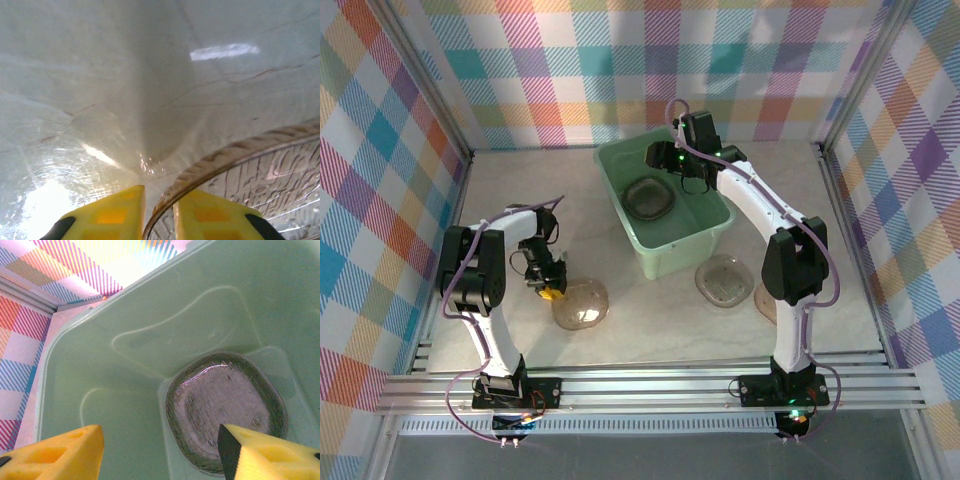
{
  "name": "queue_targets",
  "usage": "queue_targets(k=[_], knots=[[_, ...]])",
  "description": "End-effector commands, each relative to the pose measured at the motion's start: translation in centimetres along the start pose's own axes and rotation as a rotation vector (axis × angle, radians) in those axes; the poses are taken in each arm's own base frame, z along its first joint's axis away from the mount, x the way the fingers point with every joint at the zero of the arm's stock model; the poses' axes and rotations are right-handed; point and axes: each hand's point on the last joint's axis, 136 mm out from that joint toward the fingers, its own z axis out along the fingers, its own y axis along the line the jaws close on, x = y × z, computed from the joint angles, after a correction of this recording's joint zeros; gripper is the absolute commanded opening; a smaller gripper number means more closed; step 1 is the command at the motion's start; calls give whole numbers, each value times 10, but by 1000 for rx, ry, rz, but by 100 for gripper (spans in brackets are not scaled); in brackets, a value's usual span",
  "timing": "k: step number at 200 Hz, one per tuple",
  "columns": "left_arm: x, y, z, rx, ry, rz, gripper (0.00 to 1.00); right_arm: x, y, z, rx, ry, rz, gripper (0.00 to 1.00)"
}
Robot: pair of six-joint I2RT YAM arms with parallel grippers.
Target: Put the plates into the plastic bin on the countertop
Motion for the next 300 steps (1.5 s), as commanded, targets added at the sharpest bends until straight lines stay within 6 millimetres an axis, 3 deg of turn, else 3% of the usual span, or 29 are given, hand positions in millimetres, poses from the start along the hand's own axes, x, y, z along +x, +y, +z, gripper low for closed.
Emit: queue_targets(k=[1,77,143,170,203,244,265,300], knots=[[-10,-11,-11,24,-48,14,16,-8,-1,-4,-3,-26,5,62],[-27,-14,-58,-13,-221,26,0,-15,3,-10,-6,-41,9,62],[-39,-3,-113,-84,-497,-27,0,-26,15,-18,-28,-51,21,62],[-47,12,-154,-106,-700,-140,0,-31,20,-22,-41,-54,33,63],[-57,8,-217,-30,-942,-217,0,-44,52,-32,-182,-71,30,66],[-74,-28,-292,229,-1152,-209,0,-55,97,-53,-439,-32,40,65],[-82,-43,-319,313,-1210,-180,0,-57,116,-69,-529,-28,-2,63],[-93,-68,-353,432,-1265,-119,0,-43,128,-83,-575,10,-68,57]])
